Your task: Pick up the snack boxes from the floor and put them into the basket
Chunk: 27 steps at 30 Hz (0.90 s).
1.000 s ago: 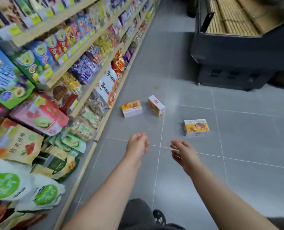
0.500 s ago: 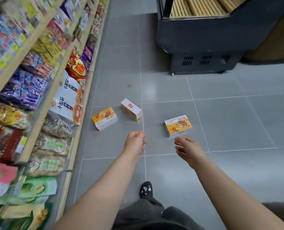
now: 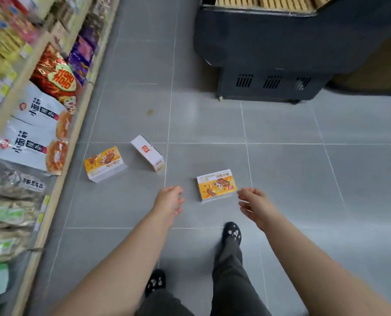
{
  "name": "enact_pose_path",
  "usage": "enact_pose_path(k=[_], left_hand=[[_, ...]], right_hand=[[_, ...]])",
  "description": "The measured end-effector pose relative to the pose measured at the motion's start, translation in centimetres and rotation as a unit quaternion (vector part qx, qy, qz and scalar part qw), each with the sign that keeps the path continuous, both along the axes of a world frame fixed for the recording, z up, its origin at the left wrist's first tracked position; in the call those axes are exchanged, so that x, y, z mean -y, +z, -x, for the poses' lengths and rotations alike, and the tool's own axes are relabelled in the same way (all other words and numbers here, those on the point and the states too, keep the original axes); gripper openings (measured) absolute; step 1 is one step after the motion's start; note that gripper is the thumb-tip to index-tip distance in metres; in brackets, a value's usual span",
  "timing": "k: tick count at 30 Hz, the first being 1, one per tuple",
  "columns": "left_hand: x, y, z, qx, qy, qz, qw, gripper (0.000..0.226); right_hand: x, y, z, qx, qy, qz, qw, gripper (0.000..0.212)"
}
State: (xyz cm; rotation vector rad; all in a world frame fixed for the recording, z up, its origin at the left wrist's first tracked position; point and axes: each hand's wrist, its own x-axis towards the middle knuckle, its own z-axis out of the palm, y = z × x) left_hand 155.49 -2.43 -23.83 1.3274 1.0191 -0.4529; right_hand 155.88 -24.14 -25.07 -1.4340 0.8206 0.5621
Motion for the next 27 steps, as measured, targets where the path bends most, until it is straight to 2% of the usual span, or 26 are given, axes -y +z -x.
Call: enact_pose_path(k=[4, 9, 13, 17, 20, 24, 25, 27], left_hand=[[4.1, -2.8, -6.8, -0.013, 0.061, 0.009, 0.998, 0.004], [7.2, -8.9, -10.7, -0.045, 0.049, -0.007, 0.998, 0.014], [7.7, -17.0, -11.8, -0.067, 0.029, -0.065, 0.995, 0.003], [9.0, -30.9, -12.8, -0.108, -0.012, -0.087, 0.99, 0.041], [9.9, -41.1, -13.1, -0.138, -0.048, -0.095, 0.985, 0.032], [10.2, -53.0, -15.2, -0.136, -0.085, -0.127, 0.979, 0.007], [10.1, -55.8, -15.9, -0.133, -0.083, -0.14, 0.978, 0.011], [10.0, -59.9, -17.3, -0.119, -0.054, -0.14, 0.982, 0.044]], right_hand=[[4.5, -2.6, -8.4, -0.024, 0.097, 0.032, 0.994, 0.008], [7.1, -7.9, -13.2, -0.057, 0.183, 0.089, 0.977, 0.008], [8.1, -14.5, -16.0, -0.049, 0.252, 0.128, 0.958, 0.026], [8.9, -27.2, -18.1, -0.037, 0.287, 0.164, 0.943, 0.042], [9.5, -36.8, -18.7, -0.037, 0.306, 0.176, 0.935, 0.056], [9.8, -49.0, -20.5, -0.021, 0.312, 0.211, 0.926, 0.077], [9.9, -51.7, -21.1, -0.02, 0.307, 0.219, 0.926, 0.08], [10.3, -55.9, -22.2, -0.032, 0.289, 0.217, 0.932, 0.086]])
